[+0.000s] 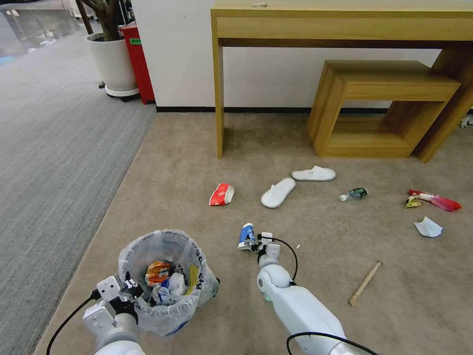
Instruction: Pick up the trash bin and place the garbage on the floor into it.
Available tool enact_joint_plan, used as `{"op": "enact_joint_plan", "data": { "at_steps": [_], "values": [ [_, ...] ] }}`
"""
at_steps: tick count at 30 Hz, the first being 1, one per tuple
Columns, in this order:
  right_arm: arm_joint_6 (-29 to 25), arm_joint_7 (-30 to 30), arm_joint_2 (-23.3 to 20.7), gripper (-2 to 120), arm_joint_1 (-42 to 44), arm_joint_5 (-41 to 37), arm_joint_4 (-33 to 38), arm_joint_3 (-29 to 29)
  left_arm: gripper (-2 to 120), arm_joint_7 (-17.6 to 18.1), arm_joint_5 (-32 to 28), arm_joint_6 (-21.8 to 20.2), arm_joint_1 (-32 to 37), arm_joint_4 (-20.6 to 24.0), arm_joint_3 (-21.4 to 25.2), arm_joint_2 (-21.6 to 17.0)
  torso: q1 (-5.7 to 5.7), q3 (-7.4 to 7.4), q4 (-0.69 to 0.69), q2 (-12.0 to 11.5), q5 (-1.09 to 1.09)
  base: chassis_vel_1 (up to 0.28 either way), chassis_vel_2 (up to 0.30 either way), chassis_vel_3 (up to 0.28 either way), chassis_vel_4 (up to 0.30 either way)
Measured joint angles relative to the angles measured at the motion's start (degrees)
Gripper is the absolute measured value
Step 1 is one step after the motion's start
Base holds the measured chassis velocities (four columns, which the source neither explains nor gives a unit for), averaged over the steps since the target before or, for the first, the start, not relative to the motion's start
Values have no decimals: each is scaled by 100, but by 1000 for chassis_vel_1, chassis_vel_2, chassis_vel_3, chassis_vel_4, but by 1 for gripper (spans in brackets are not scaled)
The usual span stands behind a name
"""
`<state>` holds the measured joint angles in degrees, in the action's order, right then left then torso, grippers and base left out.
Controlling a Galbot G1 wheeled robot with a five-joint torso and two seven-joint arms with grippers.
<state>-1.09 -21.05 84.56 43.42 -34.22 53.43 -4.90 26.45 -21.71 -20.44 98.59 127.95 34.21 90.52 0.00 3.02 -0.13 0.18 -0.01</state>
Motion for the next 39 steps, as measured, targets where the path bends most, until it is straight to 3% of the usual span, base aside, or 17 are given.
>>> {"op": "enact_joint_plan", "data": {
  "at_steps": [9, 14, 24, 26, 27, 33, 36, 39],
  "values": [
    [-75, 34, 188, 88, -105, 163, -353, 20, 0, 0, -22, 13, 34, 64, 14, -22, 0, 0, 0, 0, 1, 0, 0, 0, 0],
    [-139, 76, 211, 77, -107, 243, -542, 90, 0, 3, -31, 37, 46, 65, 10, -32, 0, 0, 0, 0, 1, 0, 0, 0, 0],
    [-423, 306, 312, 41, -160, 449, -969, 179, 0, -3, -6, 81, 90, 97, -20, -18, 0, -1, 1, 0, 1, 0, 0, 0, 0],
    [-434, 315, 317, 39, -151, 460, -976, 181, 0, -4, -6, 85, 91, 97, -17, -19, 0, -1, 1, 0, 1, 0, 0, 0, 0],
    [-473, 339, 333, 30, -128, 492, -1001, 185, 0, -6, -6, 90, 91, 97, -7, -23, 0, -1, 1, 0, 2, 0, 0, 0, 0],
    [-571, 434, 241, 8, 9, 535, -903, 180, 0, -12, 13, 107, 79, 87, -8, -11, 0, -1, 0, 0, 1, 0, 0, 0, 0],
    [-667, 517, 165, 0, 87, 524, -819, 188, 0, -17, 21, 111, 65, 57, -12, -5, 0, -1, 0, 0, 1, 0, 0, 0, 0],
    [-793, 638, 87, 0, 183, 478, -691, 222, 0, -20, 28, 119, 60, 32, -11, -4, 0, 0, 0, 0, 2, 0, 0, 0, 0]
  ]
}}
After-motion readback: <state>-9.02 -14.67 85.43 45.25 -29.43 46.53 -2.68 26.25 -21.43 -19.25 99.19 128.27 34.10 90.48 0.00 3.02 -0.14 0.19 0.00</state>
